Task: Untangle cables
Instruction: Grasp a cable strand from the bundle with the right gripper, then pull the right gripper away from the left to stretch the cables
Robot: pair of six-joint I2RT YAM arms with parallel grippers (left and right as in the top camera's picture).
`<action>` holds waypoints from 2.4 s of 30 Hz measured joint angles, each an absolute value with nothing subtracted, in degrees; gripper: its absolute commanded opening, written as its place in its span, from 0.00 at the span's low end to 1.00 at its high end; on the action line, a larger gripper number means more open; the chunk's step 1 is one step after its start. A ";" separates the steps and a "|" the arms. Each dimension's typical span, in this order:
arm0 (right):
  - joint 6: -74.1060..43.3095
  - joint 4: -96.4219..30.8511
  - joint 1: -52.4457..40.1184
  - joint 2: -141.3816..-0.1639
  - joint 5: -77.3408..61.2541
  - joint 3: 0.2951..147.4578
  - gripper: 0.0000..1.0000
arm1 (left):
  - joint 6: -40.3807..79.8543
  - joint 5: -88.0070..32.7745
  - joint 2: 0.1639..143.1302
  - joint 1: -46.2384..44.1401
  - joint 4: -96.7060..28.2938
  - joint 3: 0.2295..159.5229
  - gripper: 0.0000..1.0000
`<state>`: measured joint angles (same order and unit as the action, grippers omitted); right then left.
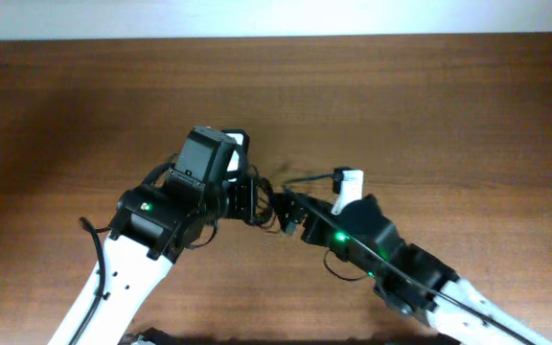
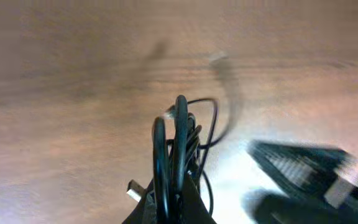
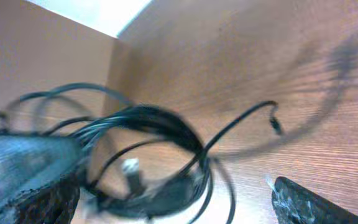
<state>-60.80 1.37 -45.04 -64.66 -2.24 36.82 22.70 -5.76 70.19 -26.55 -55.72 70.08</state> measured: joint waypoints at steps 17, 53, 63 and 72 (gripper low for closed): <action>-11.62 -15.49 -44.93 -43.68 -6.35 37.28 0.89 | -30.22 -42.30 70.19 -26.41 -64.10 70.11 0.00; -48.05 -5.26 -41.32 -50.43 -8.69 37.17 0.04 | -2.04 -41.93 70.13 -15.31 -49.87 68.90 0.90; -48.07 0.30 -41.28 -50.76 -16.34 37.17 0.04 | -14.17 -47.37 70.13 -15.66 -49.89 65.23 0.18; -48.29 4.40 -41.28 -51.22 -17.50 36.84 0.40 | -14.39 -50.76 70.04 -15.68 -49.06 64.42 0.00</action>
